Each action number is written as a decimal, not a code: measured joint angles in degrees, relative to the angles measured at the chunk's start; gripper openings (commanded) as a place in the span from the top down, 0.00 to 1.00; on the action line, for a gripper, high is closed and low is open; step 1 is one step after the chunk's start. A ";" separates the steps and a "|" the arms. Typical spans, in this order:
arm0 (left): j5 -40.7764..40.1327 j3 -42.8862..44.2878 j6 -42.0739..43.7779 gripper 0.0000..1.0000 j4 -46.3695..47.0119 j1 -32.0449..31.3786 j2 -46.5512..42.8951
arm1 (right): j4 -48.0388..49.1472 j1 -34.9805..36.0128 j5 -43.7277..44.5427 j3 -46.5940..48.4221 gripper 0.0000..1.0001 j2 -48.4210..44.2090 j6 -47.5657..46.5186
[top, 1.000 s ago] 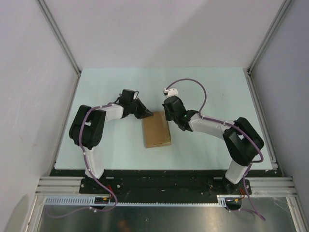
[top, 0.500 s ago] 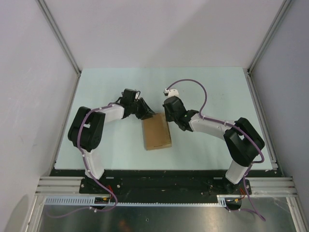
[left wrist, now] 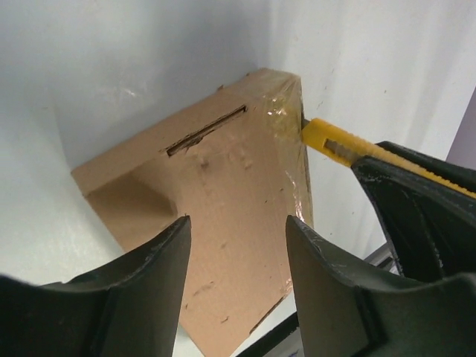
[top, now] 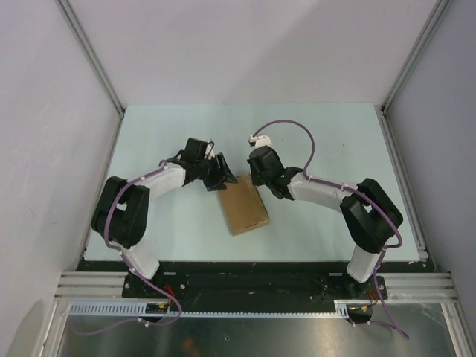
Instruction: Unpack the express box
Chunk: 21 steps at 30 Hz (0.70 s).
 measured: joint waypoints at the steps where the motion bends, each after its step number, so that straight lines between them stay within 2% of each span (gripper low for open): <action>1: -0.11 -0.04 0.50 0.41 -0.70 0.04 -0.37 | 0.00 0.00 0.00 0.00 1.00 0.02 0.00; 12: -6.95 -3.45 4.55 0.40 -9.09 0.17 -5.77 | 0.09 -0.02 0.00 0.11 1.00 0.17 -0.22; 15: -8.35 -3.30 4.35 0.42 -9.79 0.15 -4.15 | 0.09 -0.02 0.00 0.11 1.00 0.17 -0.24; 21: -9.38 -1.97 2.38 0.53 -9.38 0.28 -0.90 | 0.24 -0.07 -0.07 0.11 1.00 0.17 -0.70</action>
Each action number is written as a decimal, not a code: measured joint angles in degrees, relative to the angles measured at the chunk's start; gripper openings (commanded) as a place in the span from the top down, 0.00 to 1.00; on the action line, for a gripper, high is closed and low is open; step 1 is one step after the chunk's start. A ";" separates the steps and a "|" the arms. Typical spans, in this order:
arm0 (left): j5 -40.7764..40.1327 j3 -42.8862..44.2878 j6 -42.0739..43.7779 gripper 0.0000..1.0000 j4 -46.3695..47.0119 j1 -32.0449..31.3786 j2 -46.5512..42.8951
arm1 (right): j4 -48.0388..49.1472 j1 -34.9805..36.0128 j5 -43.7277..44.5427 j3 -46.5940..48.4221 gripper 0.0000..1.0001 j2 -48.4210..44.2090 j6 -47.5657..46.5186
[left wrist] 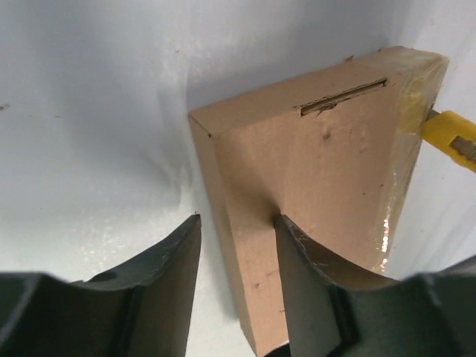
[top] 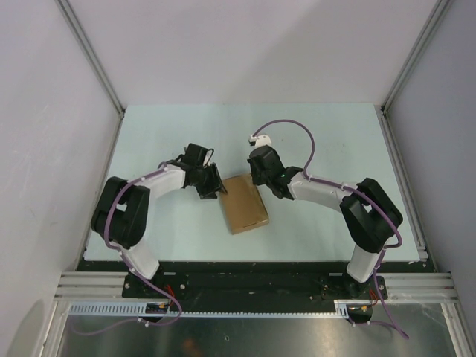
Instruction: Unpack the express box
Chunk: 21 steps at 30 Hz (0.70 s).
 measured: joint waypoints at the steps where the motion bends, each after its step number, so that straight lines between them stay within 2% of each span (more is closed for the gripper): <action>1: 0.09 0.17 -0.66 0.58 0.37 0.00 0.26 | 0.02 0.00 -0.04 0.00 1.00 0.00 -0.02; 10: 2.64 -1.20 -8.74 0.81 5.07 1.14 0.94 | 0.02 -0.04 0.81 0.00 1.00 0.00 -0.61; 13: 3.65 -2.05 -11.54 0.84 6.38 1.57 1.07 | 0.07 0.15 1.53 0.00 1.00 0.00 -0.61; 21: 4.72 -3.32 -17.79 0.85 8.94 1.81 1.46 | -0.74 1.46 5.75 0.02 1.00 0.00 -0.31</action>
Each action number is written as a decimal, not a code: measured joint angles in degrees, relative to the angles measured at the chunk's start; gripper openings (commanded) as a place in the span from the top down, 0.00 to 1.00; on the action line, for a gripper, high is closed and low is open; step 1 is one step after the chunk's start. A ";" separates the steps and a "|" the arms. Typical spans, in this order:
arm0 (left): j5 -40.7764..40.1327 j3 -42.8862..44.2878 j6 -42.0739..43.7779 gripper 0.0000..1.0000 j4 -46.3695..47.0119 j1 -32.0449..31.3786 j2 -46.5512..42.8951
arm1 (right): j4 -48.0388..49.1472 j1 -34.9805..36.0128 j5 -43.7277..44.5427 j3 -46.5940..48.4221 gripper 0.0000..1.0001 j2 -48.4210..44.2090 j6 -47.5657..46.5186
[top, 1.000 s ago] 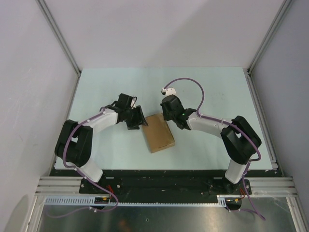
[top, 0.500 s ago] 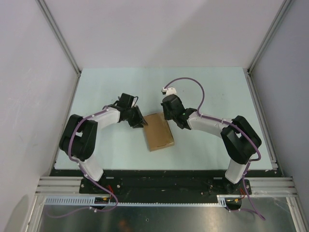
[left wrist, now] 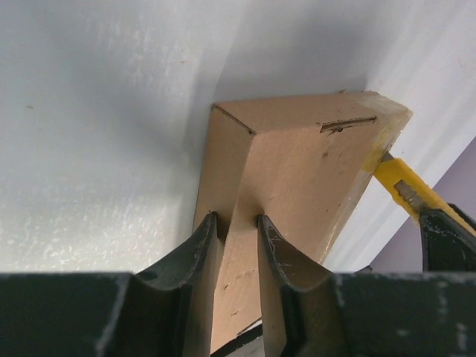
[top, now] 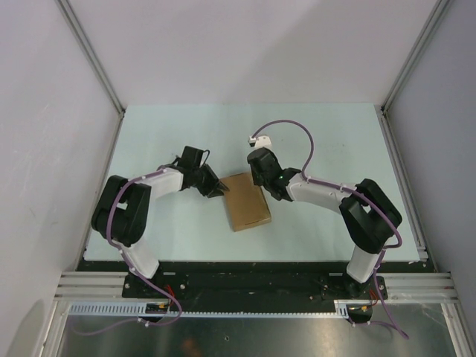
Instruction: Unpack the express box
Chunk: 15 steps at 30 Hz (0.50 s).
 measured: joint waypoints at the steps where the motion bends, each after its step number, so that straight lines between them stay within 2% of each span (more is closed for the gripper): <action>1: 0.07 0.00 -0.66 0.85 0.22 0.00 0.11 | -0.35 0.07 0.39 0.04 1.00 0.00 0.11; 15: 1.46 -1.05 -6.62 0.87 3.34 0.04 1.05 | -5.49 1.79 4.13 0.22 1.00 -2.49 0.42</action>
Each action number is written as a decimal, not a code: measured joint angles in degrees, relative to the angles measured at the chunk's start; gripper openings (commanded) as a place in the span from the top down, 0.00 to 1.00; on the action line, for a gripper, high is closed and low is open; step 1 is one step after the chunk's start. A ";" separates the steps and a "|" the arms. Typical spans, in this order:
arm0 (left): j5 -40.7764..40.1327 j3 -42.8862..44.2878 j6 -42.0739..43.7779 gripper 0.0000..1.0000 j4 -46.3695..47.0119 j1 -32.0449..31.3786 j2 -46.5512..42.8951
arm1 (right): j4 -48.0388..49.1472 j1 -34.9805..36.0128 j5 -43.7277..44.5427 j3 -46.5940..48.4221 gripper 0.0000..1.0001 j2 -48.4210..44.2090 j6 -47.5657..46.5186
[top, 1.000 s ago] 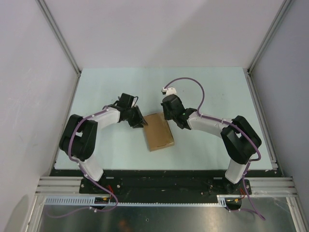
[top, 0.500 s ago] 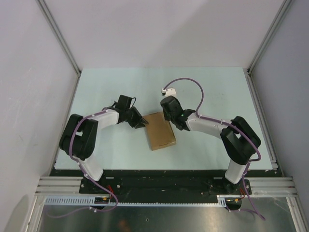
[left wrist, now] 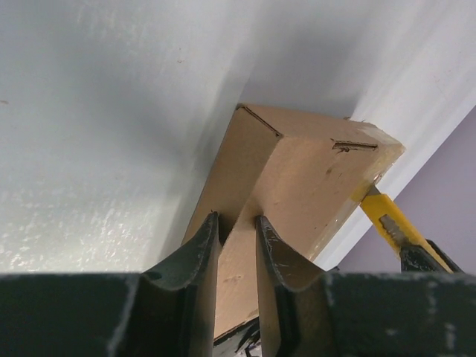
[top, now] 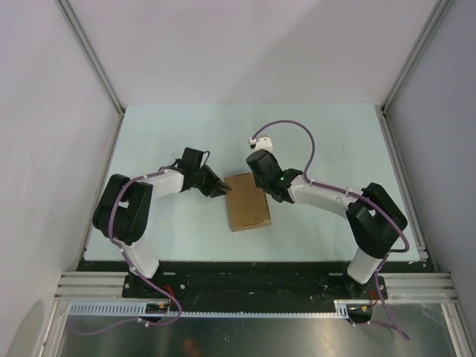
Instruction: Unpack the express box
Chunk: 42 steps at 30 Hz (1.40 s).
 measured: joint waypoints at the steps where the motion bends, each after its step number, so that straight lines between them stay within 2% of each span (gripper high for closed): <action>1: 0.17 -0.07 -0.35 0.88 0.20 0.02 0.09 | -0.39 0.02 0.15 0.00 1.00 -0.33 0.09; 19: 0.83 -0.55 -7.04 0.88 1.33 0.07 0.70 | -4.66 2.16 3.72 0.00 1.00 -1.33 3.45; 28: -0.87 1.16 -2.58 0.71 -0.57 -0.76 0.50 | -3.91 1.07 2.29 -0.04 1.00 -1.33 2.47; 32: -5.51 1.09 3.10 0.57 -1.75 -1.64 -1.66 | 0.39 -1.53 -2.43 -0.04 1.00 -0.52 0.96; 37: -10.60 1.42 12.59 0.34 -3.69 -1.73 -6.01 | 6.25 -3.34 -9.05 -0.04 1.00 1.81 -1.42; 40: -12.33 4.52 18.99 0.31 -4.68 -1.70 -7.43 | 8.70 -4.09 -12.13 -0.04 1.00 2.54 -2.73; 42: -11.76 8.04 23.17 0.36 -5.01 -1.70 -6.88 | 9.79 -4.46 -13.62 -0.04 1.00 2.71 -3.28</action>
